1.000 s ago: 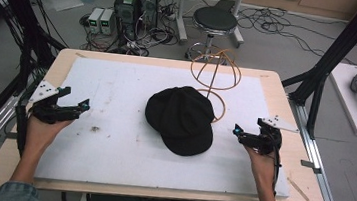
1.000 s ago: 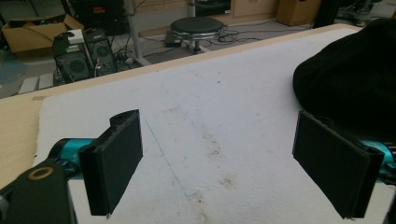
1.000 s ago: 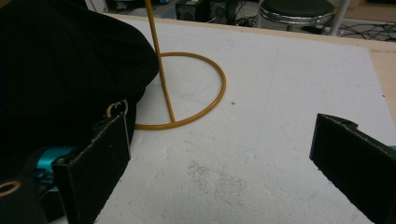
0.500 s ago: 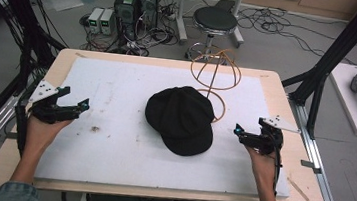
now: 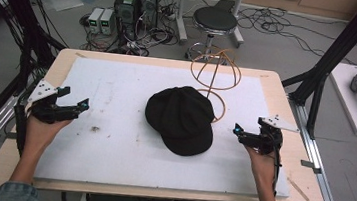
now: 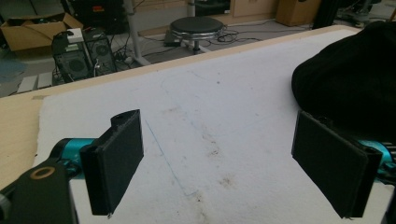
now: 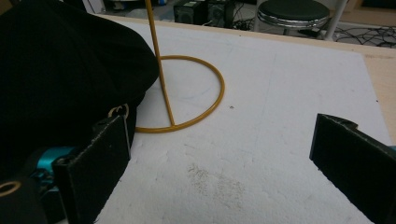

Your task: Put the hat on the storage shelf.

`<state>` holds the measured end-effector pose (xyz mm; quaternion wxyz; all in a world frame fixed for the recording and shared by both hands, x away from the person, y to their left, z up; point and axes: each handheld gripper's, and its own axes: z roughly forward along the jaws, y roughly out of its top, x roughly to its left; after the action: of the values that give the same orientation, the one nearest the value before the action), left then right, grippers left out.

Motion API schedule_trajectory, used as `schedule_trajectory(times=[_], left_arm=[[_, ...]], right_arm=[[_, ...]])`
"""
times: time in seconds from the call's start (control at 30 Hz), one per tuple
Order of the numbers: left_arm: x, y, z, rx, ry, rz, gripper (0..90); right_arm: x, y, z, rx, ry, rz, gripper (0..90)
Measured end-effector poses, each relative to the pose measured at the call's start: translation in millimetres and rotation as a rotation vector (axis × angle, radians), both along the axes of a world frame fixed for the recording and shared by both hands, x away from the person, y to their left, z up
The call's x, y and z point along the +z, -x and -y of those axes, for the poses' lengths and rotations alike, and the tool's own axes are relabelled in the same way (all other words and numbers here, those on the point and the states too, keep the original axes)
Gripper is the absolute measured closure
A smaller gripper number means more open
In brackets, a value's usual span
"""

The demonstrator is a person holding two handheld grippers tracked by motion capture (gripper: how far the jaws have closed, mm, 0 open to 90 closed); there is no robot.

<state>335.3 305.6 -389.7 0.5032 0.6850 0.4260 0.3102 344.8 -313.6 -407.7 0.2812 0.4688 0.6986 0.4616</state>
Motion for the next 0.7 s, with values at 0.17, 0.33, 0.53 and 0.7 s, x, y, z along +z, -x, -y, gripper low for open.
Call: schedule_trajectory(times=[0.17,0.33,0.53,0.7], left_arm=[[0.0,-0.3,0.4,0.005,0.003,-0.004,17.0],[0.3,-0.1,0.2,0.006,0.002,-0.002,16.9],[0.2,-0.1,0.2,0.008,-0.001,-0.003,17.0],[0.5,0.3,-0.6,0.01,0.0,-0.003,17.0]], right_arm=[[0.4,0.3,-0.5,0.001,0.002,0.003,4.7],[1.0,0.8,0.1,-0.004,-0.003,0.005,4.7],[2.2,1.0,-1.5,-0.002,0.001,0.01,4.7],[4.1,1.2,-3.1,0.001,0.0,0.015,4.7]])
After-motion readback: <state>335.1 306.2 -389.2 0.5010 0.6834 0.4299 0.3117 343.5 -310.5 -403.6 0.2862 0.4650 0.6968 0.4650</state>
